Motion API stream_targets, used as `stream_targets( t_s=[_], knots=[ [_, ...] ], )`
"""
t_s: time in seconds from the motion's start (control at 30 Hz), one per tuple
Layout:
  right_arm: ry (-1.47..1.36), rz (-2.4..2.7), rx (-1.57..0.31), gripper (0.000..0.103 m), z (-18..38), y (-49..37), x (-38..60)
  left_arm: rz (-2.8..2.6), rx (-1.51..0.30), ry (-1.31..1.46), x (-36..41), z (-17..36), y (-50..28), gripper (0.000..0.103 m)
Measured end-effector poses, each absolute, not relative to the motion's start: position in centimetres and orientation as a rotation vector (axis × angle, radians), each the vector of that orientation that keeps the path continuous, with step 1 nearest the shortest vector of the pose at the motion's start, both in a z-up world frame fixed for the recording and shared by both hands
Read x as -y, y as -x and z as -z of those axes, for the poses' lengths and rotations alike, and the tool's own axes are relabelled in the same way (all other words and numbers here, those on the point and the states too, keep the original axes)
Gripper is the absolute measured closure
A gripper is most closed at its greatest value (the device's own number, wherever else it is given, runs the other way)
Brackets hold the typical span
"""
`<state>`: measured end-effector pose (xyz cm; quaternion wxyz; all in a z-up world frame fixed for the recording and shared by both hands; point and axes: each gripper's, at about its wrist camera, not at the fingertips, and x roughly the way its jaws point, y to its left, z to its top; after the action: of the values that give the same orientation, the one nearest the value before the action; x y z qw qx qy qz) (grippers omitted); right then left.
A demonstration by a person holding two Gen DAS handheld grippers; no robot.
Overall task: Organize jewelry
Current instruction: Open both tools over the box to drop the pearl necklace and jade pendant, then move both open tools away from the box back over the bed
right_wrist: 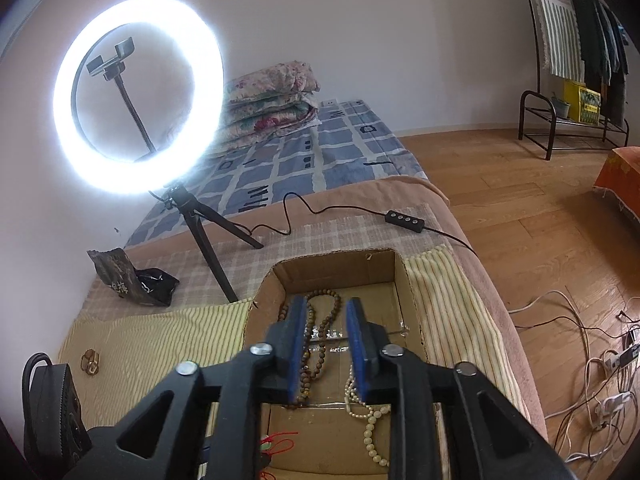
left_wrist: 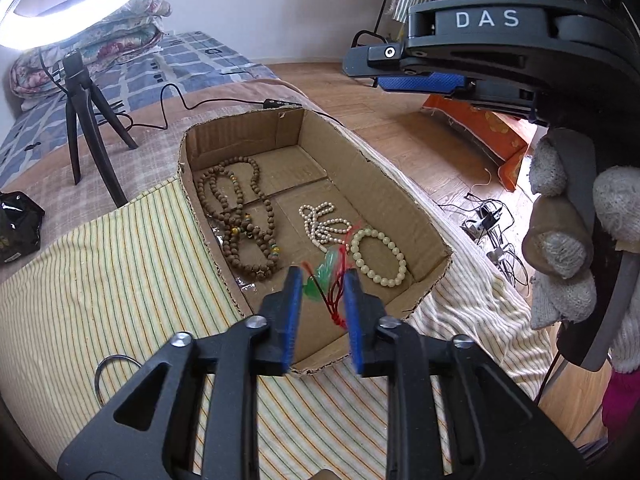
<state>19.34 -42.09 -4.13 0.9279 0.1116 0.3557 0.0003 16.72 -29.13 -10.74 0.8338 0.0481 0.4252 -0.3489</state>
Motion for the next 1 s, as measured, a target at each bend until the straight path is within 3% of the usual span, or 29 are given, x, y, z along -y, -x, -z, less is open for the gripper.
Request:
stream_targets(
  t_s=[0.07,0.13,0.3,0.43,0.6,0.67,0.7,0.77,1.0],
  knots=[
    [-0.229,0.003,-0.731,0.072,4.1,-19.3,42.1,0.730,-0.892,-0.092,28.9,10.7,-16.8,0.058],
    [-0.230,0.013,-0.728,0.070,4.0,-19.2,42.2,0.732,-0.894,-0.090,28.7,10.6,-16.9,0.058],
    [-0.233,0.043,-0.712,0.047,3.7,-18.8,42.3,0.721,-0.899,-0.070,28.1,10.5,-17.2,0.058],
    [-0.229,0.063,-0.705,0.040,3.5,-18.5,42.4,0.712,-0.895,-0.068,27.6,10.3,-17.2,0.058],
    [-0.245,0.097,-0.693,0.018,3.2,-18.2,42.7,0.709,-0.899,-0.073,27.0,10.2,-17.0,0.058],
    [-0.255,0.105,-0.692,0.016,3.1,-18.0,42.8,0.711,-0.902,-0.076,26.8,10.1,-16.9,0.054],
    [-0.257,0.111,-0.693,0.015,3.1,-17.9,42.8,0.711,-0.902,-0.076,26.7,10.1,-16.8,0.045],
    [-0.251,0.122,-0.694,0.012,3.1,-17.8,42.6,0.702,-0.893,-0.074,26.4,9.9,-16.6,0.037],
    [-0.229,0.149,-0.688,0.003,2.9,-17.2,41.9,0.682,-0.868,-0.069,25.7,9.0,-16.0,0.036]
  ],
)
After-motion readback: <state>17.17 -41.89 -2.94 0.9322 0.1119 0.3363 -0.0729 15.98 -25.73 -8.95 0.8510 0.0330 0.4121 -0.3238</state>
